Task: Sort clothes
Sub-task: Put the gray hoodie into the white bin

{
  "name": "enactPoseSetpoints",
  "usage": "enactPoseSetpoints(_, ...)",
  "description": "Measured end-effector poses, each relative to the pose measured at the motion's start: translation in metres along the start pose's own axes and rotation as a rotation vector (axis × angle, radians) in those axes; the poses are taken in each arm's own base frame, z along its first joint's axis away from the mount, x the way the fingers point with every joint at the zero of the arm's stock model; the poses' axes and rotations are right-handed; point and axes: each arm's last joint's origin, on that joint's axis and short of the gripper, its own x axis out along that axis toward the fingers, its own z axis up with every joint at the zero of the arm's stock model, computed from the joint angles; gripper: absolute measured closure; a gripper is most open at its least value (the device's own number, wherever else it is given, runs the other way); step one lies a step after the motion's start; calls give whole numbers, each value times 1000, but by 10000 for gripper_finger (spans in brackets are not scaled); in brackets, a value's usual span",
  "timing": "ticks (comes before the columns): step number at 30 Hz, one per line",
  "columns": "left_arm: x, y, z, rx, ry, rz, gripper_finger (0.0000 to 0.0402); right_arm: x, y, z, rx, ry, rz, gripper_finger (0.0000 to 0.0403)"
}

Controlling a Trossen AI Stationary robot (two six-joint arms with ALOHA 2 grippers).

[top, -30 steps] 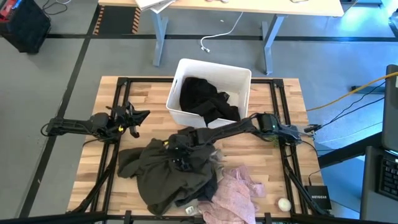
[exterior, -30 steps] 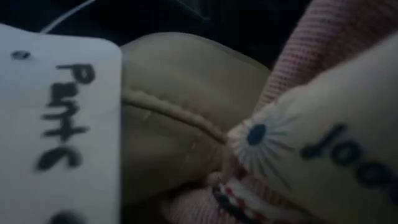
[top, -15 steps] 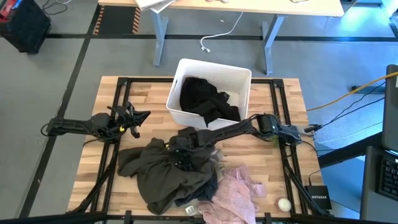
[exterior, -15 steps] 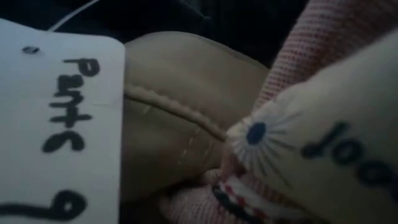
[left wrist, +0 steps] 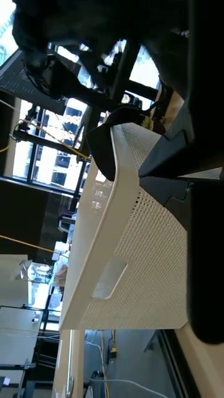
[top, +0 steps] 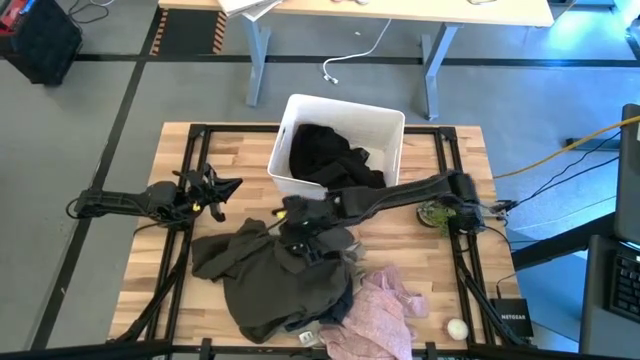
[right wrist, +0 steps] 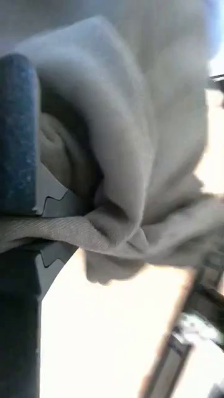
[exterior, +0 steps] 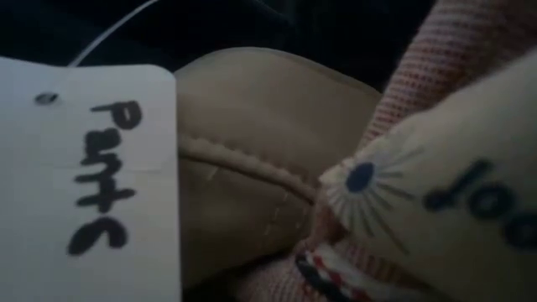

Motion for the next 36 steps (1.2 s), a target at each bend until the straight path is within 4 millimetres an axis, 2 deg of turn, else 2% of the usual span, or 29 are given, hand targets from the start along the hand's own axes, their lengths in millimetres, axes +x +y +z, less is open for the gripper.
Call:
enactPoseSetpoints(8, 0, 0, 0, 0, -1, 2, 398, -106, -6, 36, -26, -246, -180, 389)
enactPoseSetpoints(12, 0, 0, 0, -1, -2, 6, 398, -167, -16, 48, -25, -432, -293, 389)
enactPoseSetpoints(20, 0, 0, 0, 1, -3, 8, 398, -274, -52, 48, 4, -717, -697, 389)
enactPoseSetpoints(24, 0, 0, 1, 16, -8, 8, 398, -318, -73, 40, 26, -759, -875, 389)
enactPoseSetpoints(26, 0, 0, 1, 23, -10, 8, 398, -328, -81, 35, 47, -739, -910, 389)
enactPoseSetpoints(29, 0, 0, 1, 25, -9, 11, 398, -321, -91, 24, 80, -628, -914, 389)
enactPoseSetpoints(32, 0, 0, 1, 25, -9, 12, 398, -295, -101, 8, 128, -431, -915, 389)
enactPoseSetpoints(36, 0, 0, 0, 29, 0, 13, 398, -250, -106, -19, 159, -158, -916, 389)
